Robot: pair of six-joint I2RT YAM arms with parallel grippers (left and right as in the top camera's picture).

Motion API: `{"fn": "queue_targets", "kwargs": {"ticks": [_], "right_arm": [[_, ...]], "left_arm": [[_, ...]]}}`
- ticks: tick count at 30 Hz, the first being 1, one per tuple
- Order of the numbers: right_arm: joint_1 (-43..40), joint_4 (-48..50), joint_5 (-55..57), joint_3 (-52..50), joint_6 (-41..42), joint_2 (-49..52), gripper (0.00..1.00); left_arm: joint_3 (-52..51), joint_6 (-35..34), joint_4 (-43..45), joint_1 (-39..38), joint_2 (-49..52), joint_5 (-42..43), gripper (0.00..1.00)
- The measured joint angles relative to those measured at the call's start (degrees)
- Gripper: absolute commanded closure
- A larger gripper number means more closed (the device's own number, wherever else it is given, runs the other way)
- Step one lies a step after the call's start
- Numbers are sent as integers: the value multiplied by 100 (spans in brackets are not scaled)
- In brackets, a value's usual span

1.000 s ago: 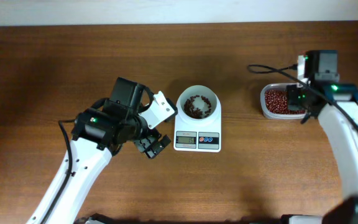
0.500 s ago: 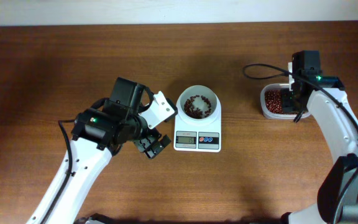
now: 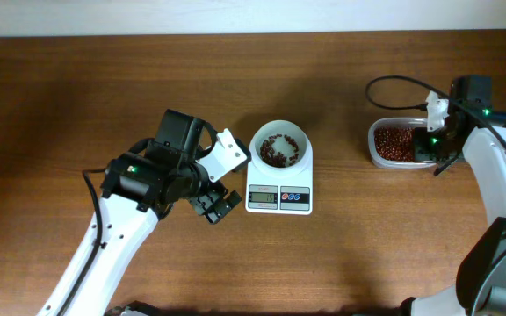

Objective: Scoop and weigh 50g on scale
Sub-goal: 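Lower the scoop into the red beans again with the right gripper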

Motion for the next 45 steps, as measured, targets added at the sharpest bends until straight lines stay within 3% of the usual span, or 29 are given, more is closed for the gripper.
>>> {"fn": "queue_targets", "kwargs": {"ticks": [37, 45], "right_arm": [[-457, 4, -2188, -168, -149, 236, 96], [-1036, 146, -3128, -225, -61, 354, 96]], "left_arm": [[0, -2, 0, 0, 0, 0, 1], [0, -2, 0, 0, 0, 0, 1]]}}
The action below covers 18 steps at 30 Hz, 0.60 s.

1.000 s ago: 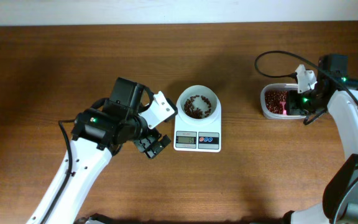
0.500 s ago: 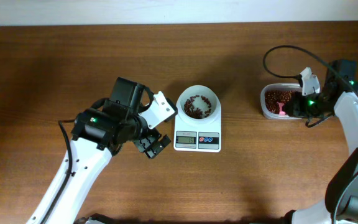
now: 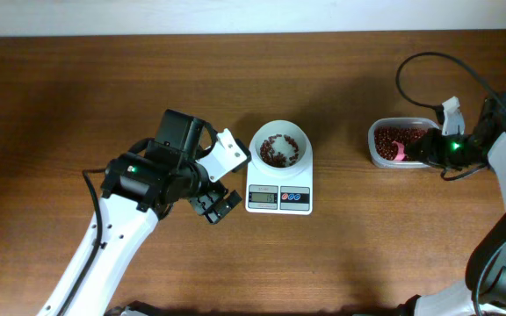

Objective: Scoop and weigh 50g on scale
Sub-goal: 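Lower the scoop into the red beans again with the right gripper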

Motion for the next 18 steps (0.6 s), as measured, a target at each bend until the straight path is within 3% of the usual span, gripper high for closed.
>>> {"fn": "queue_targets", "kwargs": {"ticks": [18], "right_arm": [[-280, 592, -715, -413, 527, 4, 96]], "left_arm": [[0, 0, 0, 0, 0, 0, 1]]}}
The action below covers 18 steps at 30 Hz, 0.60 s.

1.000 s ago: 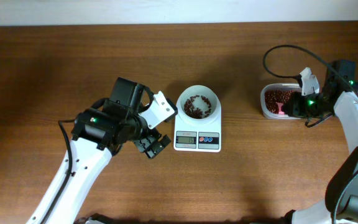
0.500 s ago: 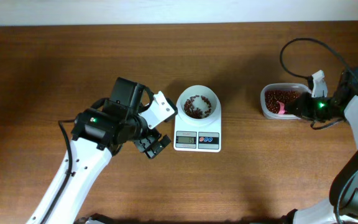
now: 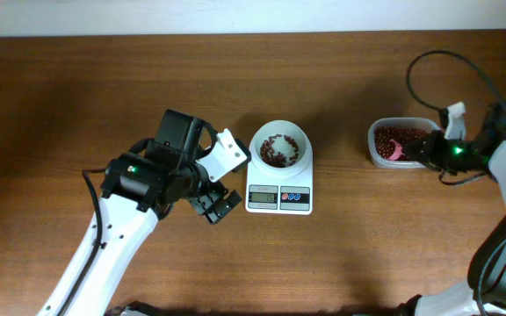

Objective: Scoop and weigh 50g on scale
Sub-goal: 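Lower the scoop into the red beans again with the right gripper, then lift the filled scoop and move it over the white bowl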

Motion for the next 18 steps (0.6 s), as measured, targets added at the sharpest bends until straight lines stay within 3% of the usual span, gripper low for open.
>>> {"fn": "queue_targets", "kwargs": {"ticks": [6, 18], "right_arm": [[-654, 0, -905, -4, 13, 2, 96], [-1021, -4, -1906, -4, 28, 2, 96]], "left_arm": [[0, 0, 0, 0, 0, 0, 1], [0, 0, 0, 0, 0, 0, 1]]}}
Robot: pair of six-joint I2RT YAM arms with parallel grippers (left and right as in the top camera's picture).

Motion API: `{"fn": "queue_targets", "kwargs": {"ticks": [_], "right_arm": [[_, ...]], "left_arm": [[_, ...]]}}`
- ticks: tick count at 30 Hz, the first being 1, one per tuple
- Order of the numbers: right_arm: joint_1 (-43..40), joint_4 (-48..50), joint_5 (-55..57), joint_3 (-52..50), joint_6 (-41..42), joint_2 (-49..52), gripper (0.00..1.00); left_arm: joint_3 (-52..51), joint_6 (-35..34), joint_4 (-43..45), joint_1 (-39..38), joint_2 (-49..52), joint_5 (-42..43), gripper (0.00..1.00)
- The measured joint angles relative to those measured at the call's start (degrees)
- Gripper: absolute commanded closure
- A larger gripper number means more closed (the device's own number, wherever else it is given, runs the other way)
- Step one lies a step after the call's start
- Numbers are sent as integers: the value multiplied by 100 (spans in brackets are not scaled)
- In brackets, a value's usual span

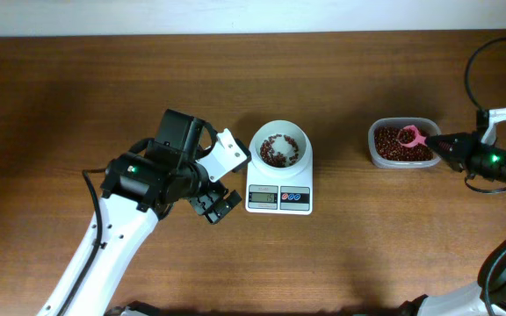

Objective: Scoop and weigh 50g on scale
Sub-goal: 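Lift the filled scoop and move it over the white bowl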

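Observation:
A white bowl (pixel 279 145) with a thin layer of red beans stands on a white digital scale (pixel 278 198) at mid-table. To the right sits a clear tub (pixel 402 144) filled with red beans. A pink scoop (pixel 408 134) lies over the tub's beans, its handle pointing right into my right gripper (pixel 439 143), which is shut on it just outside the tub's right rim. My left gripper (pixel 218 204) hangs open left of the scale, holding nothing.
The left arm's white wrist block (pixel 227 151) sits close to the bowl's left side. A black cable (pixel 481 61) loops above the right arm near the table's right edge. Brown wooden table (pixel 350 254) all around.
My right arm has drawn back to the right. The pink scoop has shifted from the tub's middle to its upper right part. The left arm is unchanged.
First my right gripper stood over the tub's right side, hiding the scoop. Then the arm lay lower and further right, with the pink scoop showing in the beans. It kept receding rightwards, and the scoop now rests near the tub's right rim.

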Motion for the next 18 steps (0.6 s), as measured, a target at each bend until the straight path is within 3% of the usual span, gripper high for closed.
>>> {"fn": "queue_targets", "kwargs": {"ticks": [10, 18], "right_arm": [[120, -39, -935, -4, 0, 0, 96], [999, -39, -1182, -4, 2, 0, 96]], "left_arm": [[0, 0, 0, 0, 0, 0, 1], [0, 0, 0, 0, 0, 0, 1]]}}
